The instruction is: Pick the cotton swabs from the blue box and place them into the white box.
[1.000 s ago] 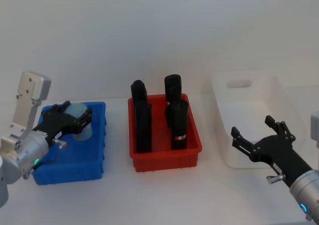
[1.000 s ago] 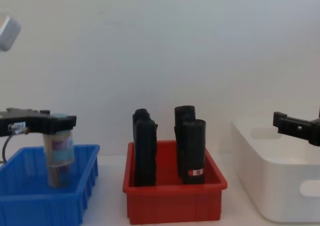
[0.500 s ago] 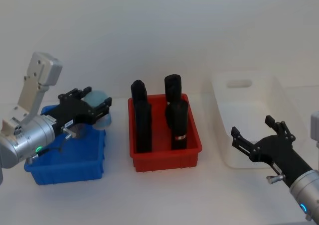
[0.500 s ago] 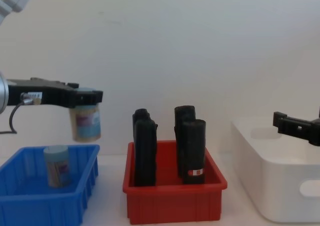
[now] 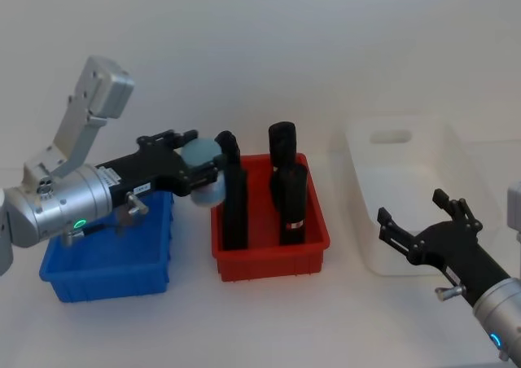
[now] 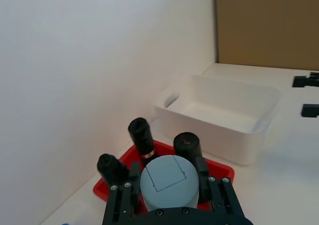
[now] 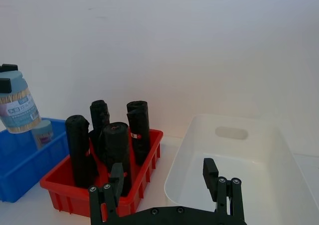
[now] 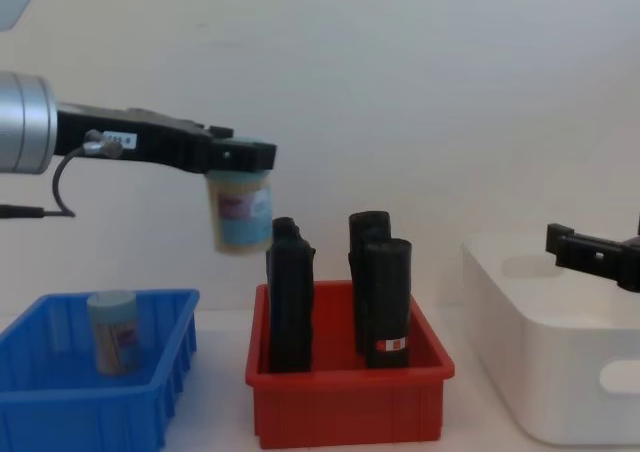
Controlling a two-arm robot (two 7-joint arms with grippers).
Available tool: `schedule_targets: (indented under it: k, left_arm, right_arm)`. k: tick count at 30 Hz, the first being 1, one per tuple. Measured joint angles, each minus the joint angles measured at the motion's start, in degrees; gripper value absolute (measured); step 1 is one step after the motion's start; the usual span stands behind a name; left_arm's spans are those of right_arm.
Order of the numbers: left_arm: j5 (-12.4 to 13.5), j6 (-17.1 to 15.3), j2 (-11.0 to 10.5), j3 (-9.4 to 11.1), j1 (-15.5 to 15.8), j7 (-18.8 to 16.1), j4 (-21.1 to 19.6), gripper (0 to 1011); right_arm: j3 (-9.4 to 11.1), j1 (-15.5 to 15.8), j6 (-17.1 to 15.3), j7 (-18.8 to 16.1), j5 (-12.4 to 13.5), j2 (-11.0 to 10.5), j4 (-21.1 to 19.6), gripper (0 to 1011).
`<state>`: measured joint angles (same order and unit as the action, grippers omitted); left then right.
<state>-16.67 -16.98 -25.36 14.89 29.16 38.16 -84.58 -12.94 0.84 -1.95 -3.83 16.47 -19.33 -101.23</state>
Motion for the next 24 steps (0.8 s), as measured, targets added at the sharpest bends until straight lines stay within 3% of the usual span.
schedule_targets:
  k: [12, 24]
  left_arm:
    - [0.08, -1.79, 2.21, 2.14, 3.82, 9.47, 0.58, 670]
    - [-0.27, -2.66, 3.37, 3.25, 5.49, 13.13, 1.15, 670]
  right_arm:
    - [0.00, 0.00, 0.00, 0.00, 0.00, 0.00, 0.00, 1002]
    - [-0.01, -0.04, -0.02, -0.35, -0.13, 0.01, 0.00, 1002]
